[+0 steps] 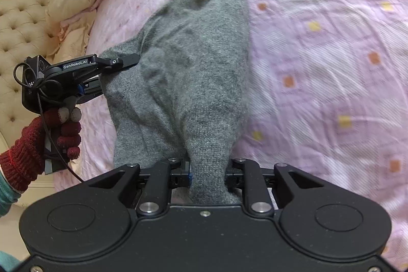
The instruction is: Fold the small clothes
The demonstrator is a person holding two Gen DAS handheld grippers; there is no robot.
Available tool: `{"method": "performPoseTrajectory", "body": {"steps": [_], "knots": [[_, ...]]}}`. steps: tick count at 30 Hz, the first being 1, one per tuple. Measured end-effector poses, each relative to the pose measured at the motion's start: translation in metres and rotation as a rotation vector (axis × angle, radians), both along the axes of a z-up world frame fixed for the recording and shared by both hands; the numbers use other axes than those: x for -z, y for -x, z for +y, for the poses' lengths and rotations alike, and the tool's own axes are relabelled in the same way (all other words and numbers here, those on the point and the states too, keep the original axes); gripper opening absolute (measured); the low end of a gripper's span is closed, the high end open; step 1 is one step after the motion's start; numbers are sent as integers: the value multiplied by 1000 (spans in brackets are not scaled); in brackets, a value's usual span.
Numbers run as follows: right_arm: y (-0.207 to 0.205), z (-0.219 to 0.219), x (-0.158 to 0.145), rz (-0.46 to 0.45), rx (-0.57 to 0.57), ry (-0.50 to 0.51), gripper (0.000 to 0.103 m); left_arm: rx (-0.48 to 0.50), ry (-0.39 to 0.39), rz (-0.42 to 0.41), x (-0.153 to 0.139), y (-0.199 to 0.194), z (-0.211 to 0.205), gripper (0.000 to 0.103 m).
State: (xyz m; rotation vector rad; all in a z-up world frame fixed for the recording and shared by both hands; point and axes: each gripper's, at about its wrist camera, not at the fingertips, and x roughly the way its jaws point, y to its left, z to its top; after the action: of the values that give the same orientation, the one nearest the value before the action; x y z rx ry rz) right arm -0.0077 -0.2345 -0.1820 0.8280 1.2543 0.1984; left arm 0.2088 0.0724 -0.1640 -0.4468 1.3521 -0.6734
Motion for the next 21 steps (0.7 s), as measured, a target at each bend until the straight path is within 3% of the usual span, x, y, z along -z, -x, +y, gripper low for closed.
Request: {"method": "performPoseTrajectory", "body": {"steps": [3,5,6,10,12,14,21], "knots": [[-4,-2,10,19,16,25,42,-2,-48,-5,9,14,-1,18],[-4,-1,14,13,6,61,57,-12,-107,-25,18,15,0,23],[-2,5,14,11,-12,72,58,-23,-127,-43,21,14,0,23],[8,10,2,-35,-59,95,82,-43,-141,-107,18,12,0,24],[9,13,-8,-66,-81,113,83,-63,-206,-159,4,15,-3,38],[15,12,-17,-96,-99,144,87,-83,-267,-242,-15,24,-4,46],[24,4,-46,-228,-138,271,93,-6,-297,-471,-73,85,-17,53]]}}
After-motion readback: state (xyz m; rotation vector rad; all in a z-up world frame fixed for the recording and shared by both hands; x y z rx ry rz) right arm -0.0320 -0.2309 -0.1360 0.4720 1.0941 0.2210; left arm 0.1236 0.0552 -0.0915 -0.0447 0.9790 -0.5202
